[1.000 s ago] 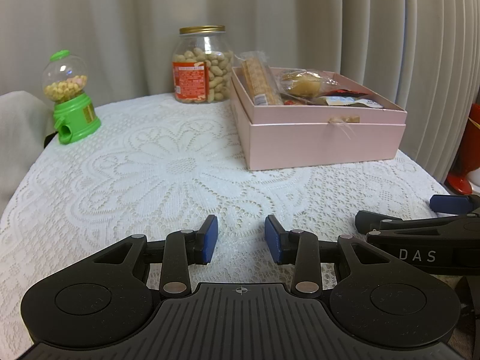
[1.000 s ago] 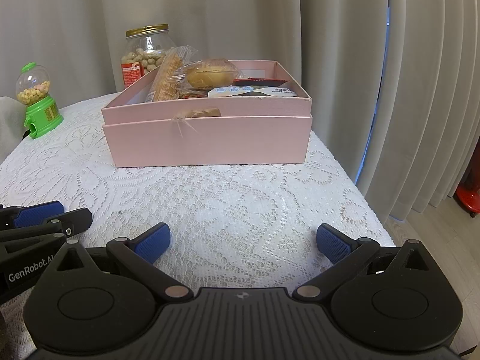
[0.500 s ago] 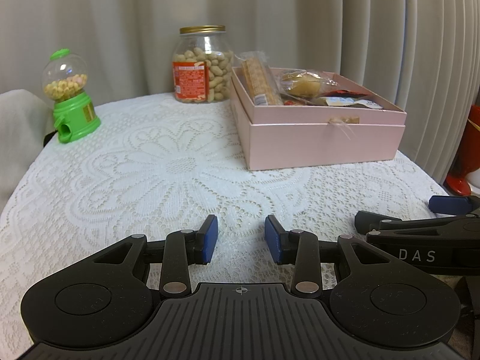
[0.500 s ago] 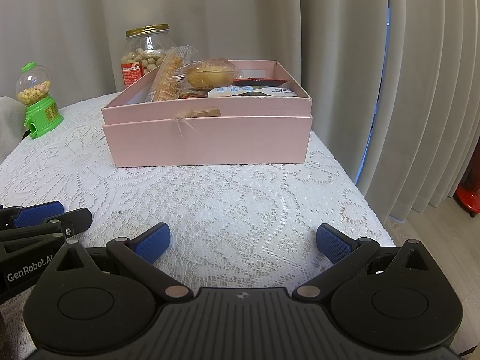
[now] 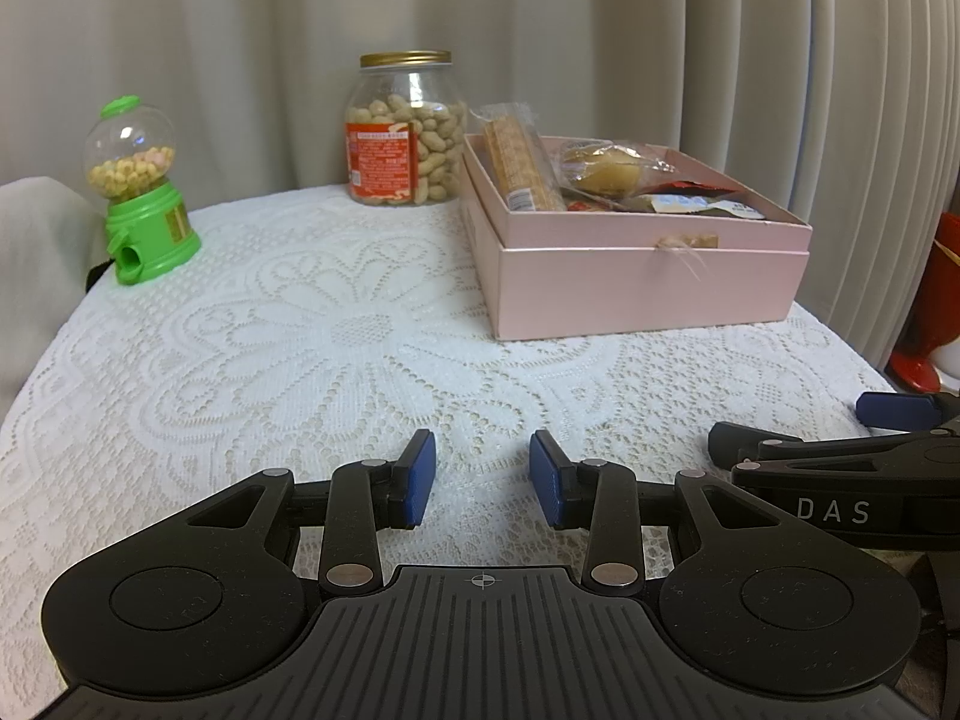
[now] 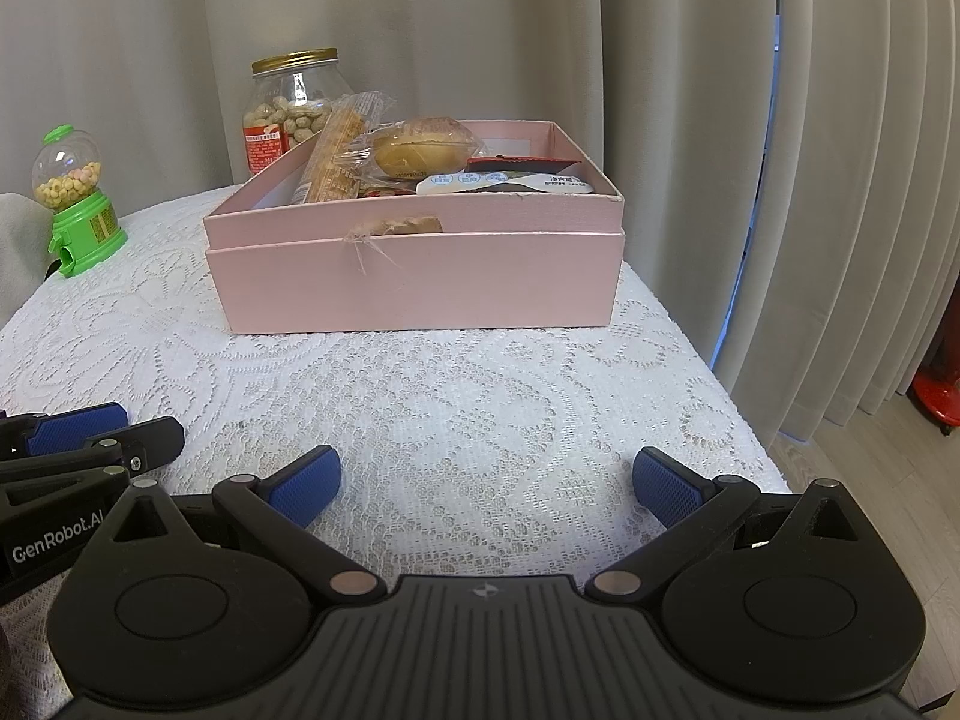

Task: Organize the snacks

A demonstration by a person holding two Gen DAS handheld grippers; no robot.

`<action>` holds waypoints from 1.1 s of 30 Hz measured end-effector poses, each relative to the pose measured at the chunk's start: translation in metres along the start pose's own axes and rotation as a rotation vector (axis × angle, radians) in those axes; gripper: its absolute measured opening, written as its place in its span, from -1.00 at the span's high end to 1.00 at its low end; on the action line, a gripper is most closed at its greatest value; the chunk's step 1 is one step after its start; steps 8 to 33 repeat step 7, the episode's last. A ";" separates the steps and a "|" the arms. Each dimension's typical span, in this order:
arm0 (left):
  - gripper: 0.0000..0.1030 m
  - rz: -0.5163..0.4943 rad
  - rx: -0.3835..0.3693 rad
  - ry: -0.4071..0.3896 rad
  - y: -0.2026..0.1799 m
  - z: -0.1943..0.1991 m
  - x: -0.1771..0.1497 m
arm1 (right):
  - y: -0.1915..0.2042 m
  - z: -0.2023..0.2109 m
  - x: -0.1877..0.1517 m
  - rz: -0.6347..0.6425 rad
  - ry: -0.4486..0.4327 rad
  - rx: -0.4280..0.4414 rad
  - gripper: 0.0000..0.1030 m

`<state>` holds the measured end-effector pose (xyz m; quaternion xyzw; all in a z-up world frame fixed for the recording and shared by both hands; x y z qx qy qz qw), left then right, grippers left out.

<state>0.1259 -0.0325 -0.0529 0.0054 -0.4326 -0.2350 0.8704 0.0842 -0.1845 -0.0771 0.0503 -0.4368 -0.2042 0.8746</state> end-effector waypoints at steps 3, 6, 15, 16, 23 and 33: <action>0.23 0.000 0.000 0.000 -0.001 0.000 0.000 | 0.000 0.000 0.000 0.000 0.000 0.000 -1.00; 0.23 -0.001 0.001 -0.001 -0.001 0.000 0.000 | 0.000 0.000 0.000 0.000 0.000 0.000 -1.00; 0.22 -0.001 0.003 0.000 -0.001 0.000 0.000 | 0.000 0.000 0.000 0.000 0.000 0.000 -1.00; 0.22 -0.001 0.003 0.000 -0.001 0.000 0.000 | 0.000 0.000 0.000 0.000 0.000 0.000 -1.00; 0.22 -0.001 0.003 0.000 -0.001 0.000 0.000 | 0.000 0.000 0.000 0.000 0.000 0.000 -1.00; 0.22 -0.001 0.003 0.000 -0.001 0.000 0.000 | 0.000 0.000 0.000 0.000 0.000 0.000 -1.00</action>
Point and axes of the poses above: each gripper's, at about its wrist camera, not at the fingertips, and z roughly against the way its jaws point, y to its left, x to its top, the point moved 10 cm from there along -z, roughly the way its jaws point, and after that the axes turned 14 degrees about -z, right-handed, at the moved point
